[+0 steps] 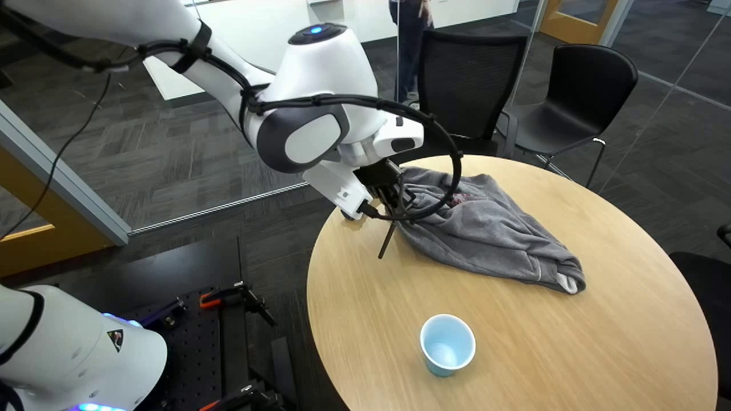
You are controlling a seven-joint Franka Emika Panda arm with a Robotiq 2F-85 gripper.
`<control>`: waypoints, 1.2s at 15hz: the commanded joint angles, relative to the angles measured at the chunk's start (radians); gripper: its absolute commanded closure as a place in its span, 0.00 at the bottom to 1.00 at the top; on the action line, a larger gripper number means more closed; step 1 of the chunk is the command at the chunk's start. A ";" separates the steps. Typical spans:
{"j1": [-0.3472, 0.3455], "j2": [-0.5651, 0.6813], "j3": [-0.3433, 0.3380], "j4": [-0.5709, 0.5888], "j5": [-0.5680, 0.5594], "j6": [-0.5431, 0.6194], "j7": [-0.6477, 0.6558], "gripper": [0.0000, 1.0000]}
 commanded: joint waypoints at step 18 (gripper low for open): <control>-0.212 0.156 0.331 0.089 -0.153 -0.087 -0.331 0.97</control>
